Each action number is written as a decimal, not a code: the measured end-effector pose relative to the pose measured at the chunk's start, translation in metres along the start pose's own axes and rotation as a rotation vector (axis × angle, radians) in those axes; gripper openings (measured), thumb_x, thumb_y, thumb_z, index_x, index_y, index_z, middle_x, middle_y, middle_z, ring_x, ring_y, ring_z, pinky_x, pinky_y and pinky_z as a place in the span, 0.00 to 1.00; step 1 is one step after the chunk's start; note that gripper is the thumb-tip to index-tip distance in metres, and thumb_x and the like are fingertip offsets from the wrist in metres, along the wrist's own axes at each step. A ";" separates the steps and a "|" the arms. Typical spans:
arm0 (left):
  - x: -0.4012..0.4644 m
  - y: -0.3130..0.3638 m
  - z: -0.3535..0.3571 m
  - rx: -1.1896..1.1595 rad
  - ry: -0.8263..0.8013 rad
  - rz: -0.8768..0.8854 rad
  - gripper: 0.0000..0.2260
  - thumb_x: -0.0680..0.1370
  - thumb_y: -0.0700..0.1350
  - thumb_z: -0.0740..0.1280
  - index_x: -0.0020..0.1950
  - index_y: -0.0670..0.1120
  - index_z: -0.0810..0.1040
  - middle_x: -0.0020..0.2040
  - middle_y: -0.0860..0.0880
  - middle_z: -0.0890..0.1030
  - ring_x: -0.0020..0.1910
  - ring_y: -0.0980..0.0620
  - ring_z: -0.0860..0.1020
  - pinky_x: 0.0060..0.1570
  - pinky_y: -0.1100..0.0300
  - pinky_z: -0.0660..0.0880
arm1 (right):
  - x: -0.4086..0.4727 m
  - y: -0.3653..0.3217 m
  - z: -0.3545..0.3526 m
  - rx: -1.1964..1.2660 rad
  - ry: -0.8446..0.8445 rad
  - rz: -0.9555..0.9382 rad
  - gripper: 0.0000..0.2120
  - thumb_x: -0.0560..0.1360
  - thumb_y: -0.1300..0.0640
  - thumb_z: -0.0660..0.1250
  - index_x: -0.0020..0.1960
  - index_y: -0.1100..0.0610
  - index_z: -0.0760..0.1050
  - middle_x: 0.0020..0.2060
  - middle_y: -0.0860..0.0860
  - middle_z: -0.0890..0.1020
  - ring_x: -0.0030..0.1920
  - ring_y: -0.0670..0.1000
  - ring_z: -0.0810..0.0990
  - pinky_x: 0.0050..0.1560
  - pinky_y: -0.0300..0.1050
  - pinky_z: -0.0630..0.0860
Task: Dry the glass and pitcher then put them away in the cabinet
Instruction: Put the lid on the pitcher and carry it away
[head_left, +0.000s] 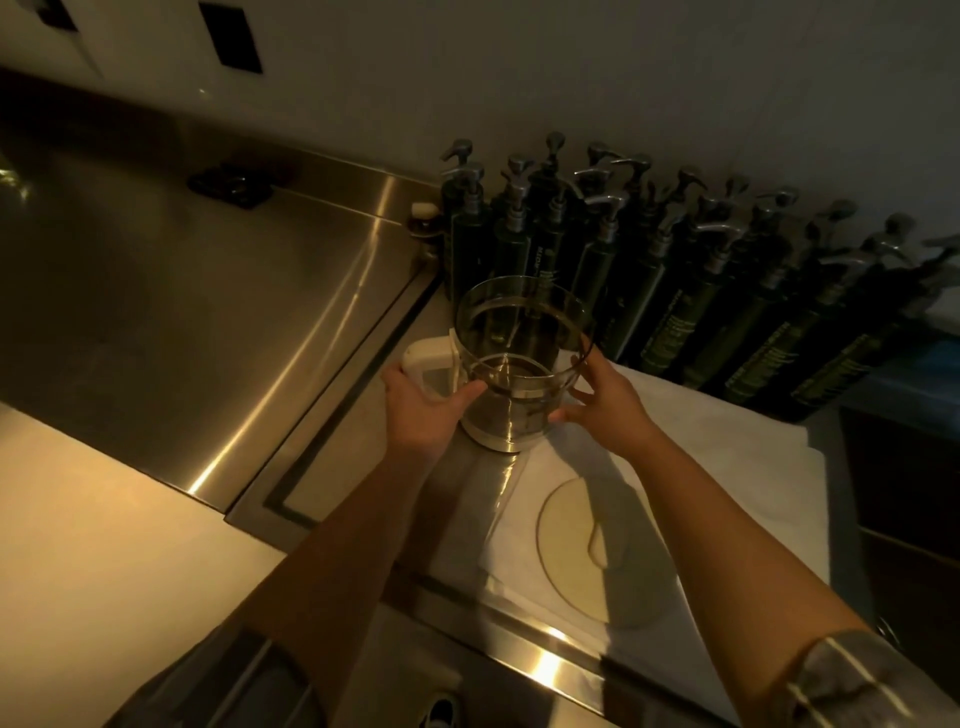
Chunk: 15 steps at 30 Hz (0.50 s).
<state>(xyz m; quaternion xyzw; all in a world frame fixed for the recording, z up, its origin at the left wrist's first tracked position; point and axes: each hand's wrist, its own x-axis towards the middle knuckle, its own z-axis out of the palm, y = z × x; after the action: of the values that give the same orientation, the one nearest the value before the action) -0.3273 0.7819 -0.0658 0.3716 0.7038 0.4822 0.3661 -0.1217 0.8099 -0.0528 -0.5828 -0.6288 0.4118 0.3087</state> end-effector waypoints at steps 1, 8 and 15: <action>0.000 -0.001 0.000 0.000 0.000 -0.002 0.39 0.65 0.45 0.80 0.69 0.41 0.61 0.64 0.44 0.73 0.63 0.47 0.73 0.62 0.57 0.71 | 0.000 0.001 0.000 0.016 -0.009 0.004 0.49 0.65 0.71 0.75 0.76 0.45 0.55 0.71 0.49 0.66 0.71 0.50 0.63 0.65 0.43 0.66; -0.002 -0.009 -0.002 -0.005 -0.016 0.000 0.42 0.65 0.48 0.80 0.72 0.43 0.60 0.66 0.46 0.71 0.64 0.50 0.71 0.59 0.62 0.68 | -0.004 0.004 0.003 0.018 -0.030 0.019 0.49 0.68 0.69 0.74 0.77 0.45 0.49 0.74 0.51 0.63 0.74 0.52 0.61 0.63 0.40 0.65; -0.016 -0.001 -0.007 0.426 -0.107 0.311 0.54 0.66 0.62 0.75 0.79 0.51 0.43 0.79 0.48 0.44 0.78 0.47 0.44 0.74 0.50 0.51 | -0.047 0.023 0.007 -0.095 0.025 0.035 0.46 0.67 0.51 0.77 0.77 0.47 0.53 0.76 0.49 0.59 0.73 0.51 0.62 0.71 0.49 0.63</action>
<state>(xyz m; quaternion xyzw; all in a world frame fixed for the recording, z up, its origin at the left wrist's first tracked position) -0.3261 0.7651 -0.0625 0.5690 0.7035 0.3532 0.2378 -0.1112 0.7622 -0.0720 -0.6131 -0.6333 0.3794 0.2811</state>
